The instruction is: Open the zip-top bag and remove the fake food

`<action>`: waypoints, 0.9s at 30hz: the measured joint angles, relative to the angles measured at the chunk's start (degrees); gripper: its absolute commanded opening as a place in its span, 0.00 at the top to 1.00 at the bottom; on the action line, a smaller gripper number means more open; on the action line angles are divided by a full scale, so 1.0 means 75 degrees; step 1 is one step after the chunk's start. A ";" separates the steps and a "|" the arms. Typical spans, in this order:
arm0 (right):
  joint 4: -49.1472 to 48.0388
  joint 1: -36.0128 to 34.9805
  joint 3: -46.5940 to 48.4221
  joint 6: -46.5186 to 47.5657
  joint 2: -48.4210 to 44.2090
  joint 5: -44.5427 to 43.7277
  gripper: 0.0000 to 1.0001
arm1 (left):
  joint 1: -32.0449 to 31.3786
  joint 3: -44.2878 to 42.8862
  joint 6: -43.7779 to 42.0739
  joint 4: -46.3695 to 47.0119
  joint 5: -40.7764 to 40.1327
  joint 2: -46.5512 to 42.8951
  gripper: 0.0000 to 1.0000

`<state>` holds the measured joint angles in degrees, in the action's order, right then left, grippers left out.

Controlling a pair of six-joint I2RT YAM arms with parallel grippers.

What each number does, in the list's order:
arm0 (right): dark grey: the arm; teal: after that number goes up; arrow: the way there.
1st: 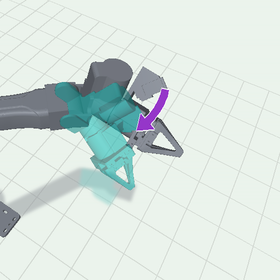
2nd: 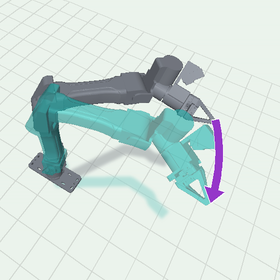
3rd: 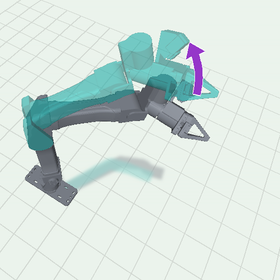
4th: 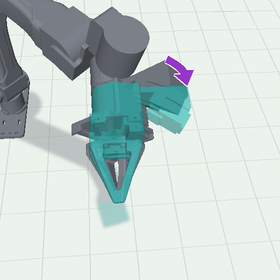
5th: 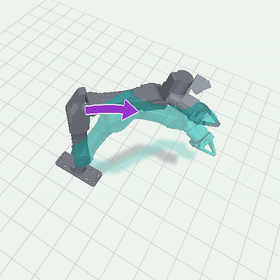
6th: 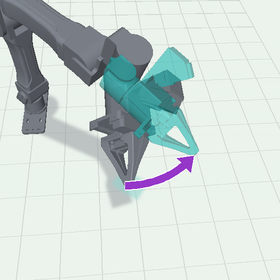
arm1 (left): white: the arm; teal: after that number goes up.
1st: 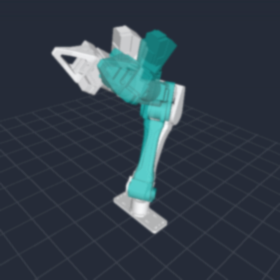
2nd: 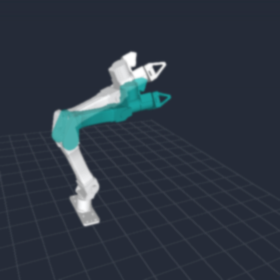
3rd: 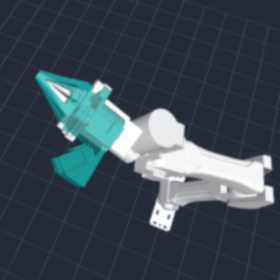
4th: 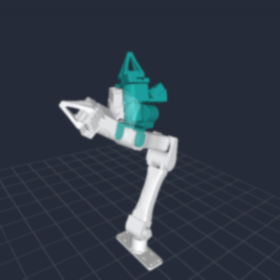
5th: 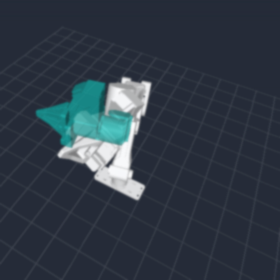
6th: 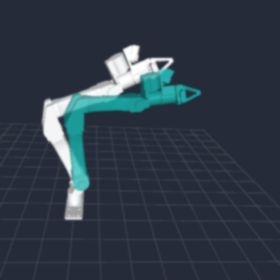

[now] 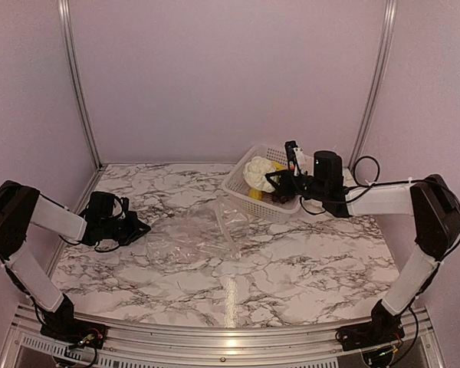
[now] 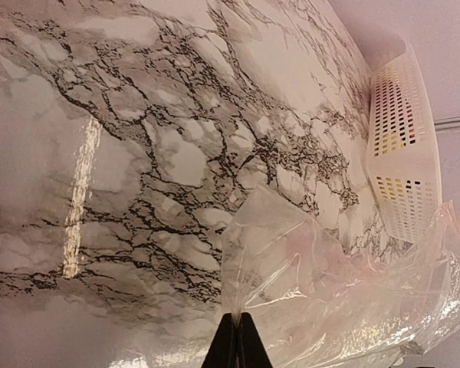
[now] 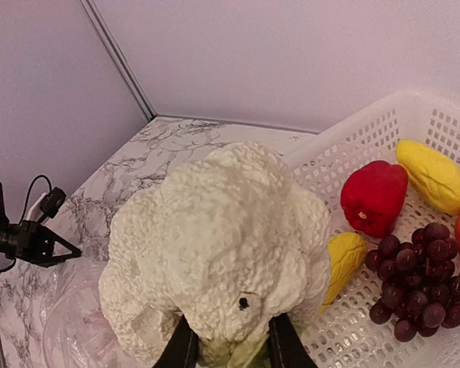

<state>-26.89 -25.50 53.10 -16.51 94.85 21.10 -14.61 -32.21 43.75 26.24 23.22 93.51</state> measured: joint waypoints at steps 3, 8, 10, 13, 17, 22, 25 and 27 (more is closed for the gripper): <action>0.0446 0.0125 0.0729 0.0315 0.0396 -0.0501 1.00 | 0.0000 0.0000 -0.0044 -0.0003 0.0003 -0.0067 1.00; 0.1119 0.0268 0.1527 0.0892 0.1064 -0.1358 0.90 | 0.0000 0.0003 -0.0096 -0.0006 0.0006 -0.0131 1.00; 0.1349 0.0303 0.1673 0.1090 0.1309 -0.1553 0.68 | 0.0000 0.0003 -0.0102 -0.0017 0.0009 -0.0131 1.00; 0.1743 0.0323 0.1746 0.1320 0.1629 -0.1693 0.42 | 0.0000 0.0003 -0.0152 -0.0029 0.0023 -0.0131 1.00; 0.2168 0.0338 0.1743 0.1440 0.1722 -0.1495 0.22 | 0.0000 0.0003 -0.0227 -0.0099 0.0047 -0.0216 1.00; 0.2130 0.0245 0.1641 0.1384 0.1244 -0.0653 0.22 | -0.0087 0.0003 -0.0466 -0.0192 0.0070 -0.0606 1.00; 0.2040 0.0067 0.1641 0.1352 0.0851 -0.0131 0.22 | -0.0221 -0.0003 -0.0699 -0.0294 0.0070 -0.0860 1.00; 0.1967 -0.0149 0.1641 0.1320 0.0644 0.0323 0.23 | -0.0353 -0.0003 -0.0906 -0.0332 0.0108 -0.1040 1.00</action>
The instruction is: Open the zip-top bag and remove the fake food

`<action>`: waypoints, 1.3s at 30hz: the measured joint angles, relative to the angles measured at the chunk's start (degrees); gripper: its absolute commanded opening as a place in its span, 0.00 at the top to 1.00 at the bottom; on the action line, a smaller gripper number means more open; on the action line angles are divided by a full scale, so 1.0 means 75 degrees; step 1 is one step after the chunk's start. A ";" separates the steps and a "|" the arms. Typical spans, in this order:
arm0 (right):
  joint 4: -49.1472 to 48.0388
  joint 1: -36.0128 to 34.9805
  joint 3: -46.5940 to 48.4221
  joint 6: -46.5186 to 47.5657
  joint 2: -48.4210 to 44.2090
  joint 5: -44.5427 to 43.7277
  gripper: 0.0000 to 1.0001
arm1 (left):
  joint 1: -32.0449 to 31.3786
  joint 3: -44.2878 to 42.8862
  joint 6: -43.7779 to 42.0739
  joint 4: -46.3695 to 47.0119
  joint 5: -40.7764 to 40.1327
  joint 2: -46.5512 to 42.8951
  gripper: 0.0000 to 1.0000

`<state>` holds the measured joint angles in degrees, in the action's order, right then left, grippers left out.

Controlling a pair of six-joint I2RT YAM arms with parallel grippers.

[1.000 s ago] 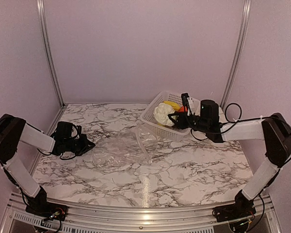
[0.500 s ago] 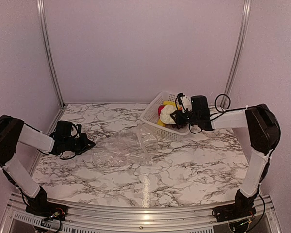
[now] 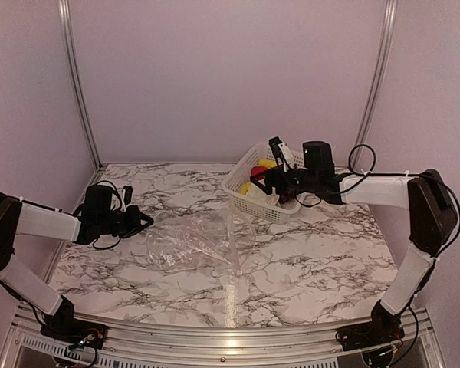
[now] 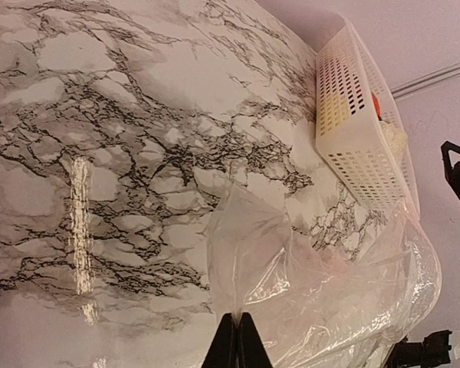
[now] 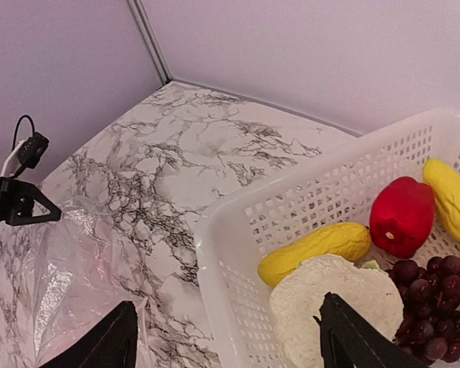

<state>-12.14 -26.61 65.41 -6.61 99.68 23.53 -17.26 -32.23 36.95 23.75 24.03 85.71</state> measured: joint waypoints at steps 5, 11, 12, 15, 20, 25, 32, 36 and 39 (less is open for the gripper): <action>-0.0023 -0.0323 -0.0009 -0.0093 -0.0070 0.1035 0.26 | -0.0434 0.0131 -0.0592 0.0026 -0.0082 -0.0764 1.00; -0.0079 -0.0335 -0.0268 -0.0411 -0.0079 0.2189 0.22 | -0.1000 0.0487 -0.1443 0.0055 -0.0513 -0.1903 1.00; -0.0131 -0.0335 -0.0399 -0.0516 -0.0090 0.2378 0.21 | -0.1026 0.0530 -0.1533 0.0055 -0.0565 -0.2008 1.00; -0.0146 -0.0379 -0.0833 -0.0723 -0.0146 0.2821 0.20 | -0.1096 0.0752 -0.1781 0.0119 -0.0828 -0.2346 1.00; -0.0236 -0.0568 -0.1341 -0.0976 -0.0207 0.3328 0.22 | -0.1169 0.1137 -0.1999 0.0306 -0.1096 -0.2774 1.00; -0.0423 -0.0769 -0.1652 -0.1282 -0.0248 0.3506 0.30 | -0.1300 0.1262 -0.2183 0.0460 -0.1282 -0.3045 1.00; -0.0877 -0.0970 -0.1585 -0.1749 -0.0099 0.3512 0.57 | -0.1632 0.1323 -0.2454 0.0519 -0.1661 -0.3249 1.00; -0.0909 -0.1212 -0.1411 -0.1792 0.0082 0.3418 1.00 | -0.1923 0.1323 -0.2696 0.0510 -0.1979 -0.3261 1.00; -0.0880 -0.1268 -0.1396 -0.1763 0.0087 0.3314 1.00 | -0.2028 0.1323 -0.2757 0.0478 -0.2218 -0.3404 0.64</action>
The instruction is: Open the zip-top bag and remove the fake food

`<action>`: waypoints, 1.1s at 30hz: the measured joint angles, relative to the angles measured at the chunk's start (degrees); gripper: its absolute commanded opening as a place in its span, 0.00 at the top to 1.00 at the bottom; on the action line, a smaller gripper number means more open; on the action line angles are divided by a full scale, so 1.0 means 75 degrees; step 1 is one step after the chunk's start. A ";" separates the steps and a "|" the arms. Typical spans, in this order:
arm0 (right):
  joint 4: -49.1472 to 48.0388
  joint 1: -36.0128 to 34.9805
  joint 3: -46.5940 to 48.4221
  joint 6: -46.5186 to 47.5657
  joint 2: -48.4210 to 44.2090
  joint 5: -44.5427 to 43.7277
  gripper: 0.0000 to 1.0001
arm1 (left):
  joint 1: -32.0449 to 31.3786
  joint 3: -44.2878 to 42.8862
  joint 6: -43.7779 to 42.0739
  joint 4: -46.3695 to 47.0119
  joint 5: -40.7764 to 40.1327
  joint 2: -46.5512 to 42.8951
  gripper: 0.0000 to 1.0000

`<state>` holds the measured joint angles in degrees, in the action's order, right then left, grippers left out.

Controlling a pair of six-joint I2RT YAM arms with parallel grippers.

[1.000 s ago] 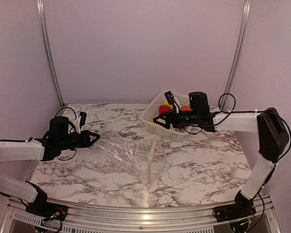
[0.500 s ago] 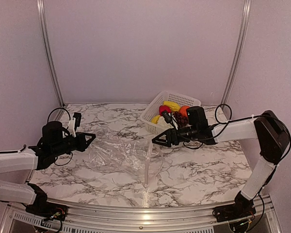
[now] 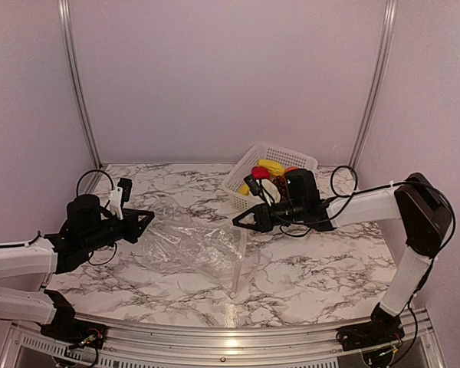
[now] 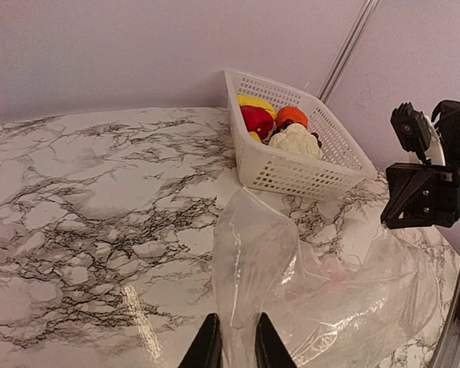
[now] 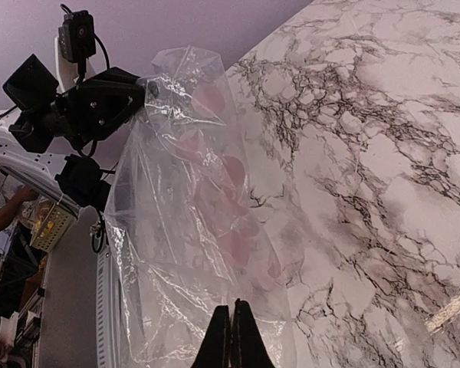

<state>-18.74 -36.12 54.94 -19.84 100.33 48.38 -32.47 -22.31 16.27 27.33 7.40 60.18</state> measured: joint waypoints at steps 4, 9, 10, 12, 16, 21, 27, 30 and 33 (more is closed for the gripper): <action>0.0055 0.0000 -0.0079 0.0251 -0.0280 -0.0265 1.00 | 0.0012 0.0003 0.0207 -0.0230 -0.0306 -0.0495 0.23; 0.0096 -0.0058 -0.0259 0.0970 -0.1326 -0.0542 1.00 | 0.0332 -0.0029 0.0813 -0.0554 -0.0303 -0.1376 0.17; 0.0131 -0.0093 -0.0259 0.1183 -0.1513 -0.0603 1.00 | 0.0449 -0.0099 0.0941 -0.0679 -0.0248 -0.1440 0.17; 0.0286 -0.0236 -0.0259 0.1693 -0.1792 -0.0813 1.00 | 0.0711 -0.0353 0.1236 -0.0944 -0.0015 -0.1408 0.17; 0.0641 -0.0679 -0.0259 0.2565 -0.1973 -0.1332 1.00 | 0.1142 -0.0950 0.1813 -0.1256 0.0600 -0.1125 0.16; 0.0901 -0.1052 -0.0332 0.3311 -0.2055 -0.1903 1.00 | 0.1399 -0.1317 0.2328 -0.1297 0.1346 -0.0388 0.17; 0.1049 -0.1332 -0.0364 0.3826 -0.2136 -0.2328 1.00 | 0.1402 -0.1323 0.2515 -0.1617 0.1786 0.0391 0.23; 0.1081 -0.1346 -0.0382 0.3914 -0.2151 -0.2430 1.00 | 0.1405 -0.1390 0.2541 -0.1816 0.1778 0.0554 0.25; 0.1087 -0.1349 -0.0472 0.3949 -0.2226 -0.2498 1.00 | 0.1445 -0.1440 0.2567 -0.1929 0.1725 0.0711 0.27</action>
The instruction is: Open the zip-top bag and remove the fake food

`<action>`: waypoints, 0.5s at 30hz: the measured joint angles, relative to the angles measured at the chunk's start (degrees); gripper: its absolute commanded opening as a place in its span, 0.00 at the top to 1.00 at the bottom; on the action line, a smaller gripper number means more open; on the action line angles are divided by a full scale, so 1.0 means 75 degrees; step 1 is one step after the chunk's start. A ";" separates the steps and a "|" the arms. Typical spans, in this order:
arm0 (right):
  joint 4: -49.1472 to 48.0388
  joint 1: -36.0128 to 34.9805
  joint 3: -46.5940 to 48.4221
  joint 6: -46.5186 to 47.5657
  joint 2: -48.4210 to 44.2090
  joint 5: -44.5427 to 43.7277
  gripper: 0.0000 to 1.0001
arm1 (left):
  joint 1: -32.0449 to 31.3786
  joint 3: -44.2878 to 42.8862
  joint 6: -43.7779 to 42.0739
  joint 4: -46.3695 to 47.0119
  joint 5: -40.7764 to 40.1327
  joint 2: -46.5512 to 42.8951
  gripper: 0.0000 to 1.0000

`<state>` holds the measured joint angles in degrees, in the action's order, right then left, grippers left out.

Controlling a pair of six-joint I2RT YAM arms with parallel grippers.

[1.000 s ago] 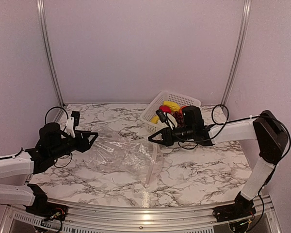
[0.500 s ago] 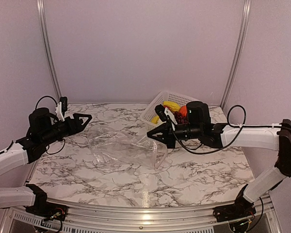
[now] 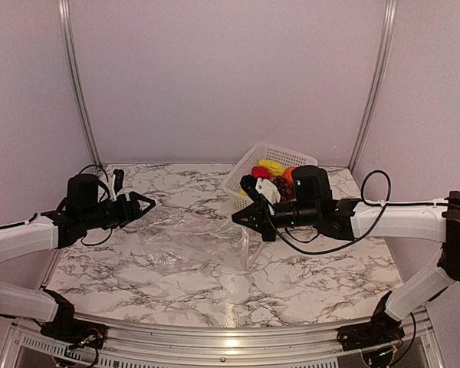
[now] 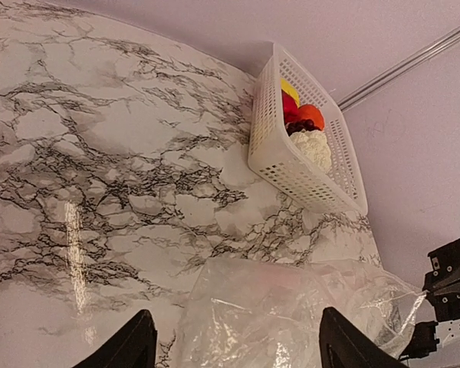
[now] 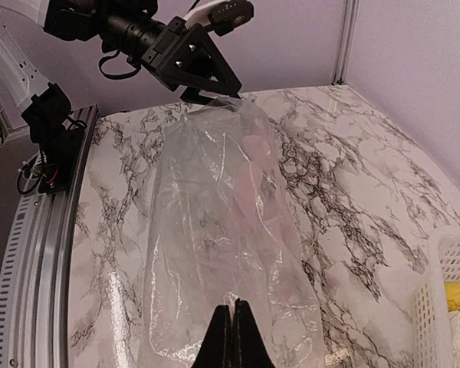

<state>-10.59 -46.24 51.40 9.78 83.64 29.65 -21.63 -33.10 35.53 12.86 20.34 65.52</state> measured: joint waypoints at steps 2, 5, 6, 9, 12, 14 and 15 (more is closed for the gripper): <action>0.0003 0.0000 -0.0047 0.0020 -0.0070 -0.0023 1.00 | 0.0058 -0.0009 0.0047 -0.0093 -0.0052 0.0140 0.31; 0.0000 0.0000 -0.0125 0.0052 -0.0219 -0.0029 1.00 | 0.0213 -0.0012 0.0192 -0.0111 -0.0023 0.0463 0.52; 0.0003 0.0000 -0.0146 0.0061 -0.0259 -0.0029 1.00 | 0.0251 -0.0012 0.0259 -0.0090 0.0029 0.0557 0.58; -0.0003 0.0000 -0.0160 0.0082 -0.0297 -0.0032 1.00 | 0.0297 -0.0012 0.0443 0.0163 0.0364 0.0731 0.79; -0.0017 0.0000 -0.0259 0.0076 -0.0297 -0.0047 1.00 | 0.0297 -0.0012 0.0589 0.0565 0.0778 0.0746 0.97; -0.0017 0.0000 -0.0358 0.0073 -0.0312 -0.0093 1.00 | 0.0300 -0.0006 0.0717 0.0799 0.0973 0.0729 1.00; -0.0017 0.0000 -0.0425 0.0070 -0.0335 -0.0119 1.00 | 0.0315 0.0006 0.0729 0.0895 0.1058 0.0699 1.00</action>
<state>-10.72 -46.24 48.21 10.31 81.12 28.75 -19.27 -33.06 40.99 19.57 28.27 70.76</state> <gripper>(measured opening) 0.005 0.020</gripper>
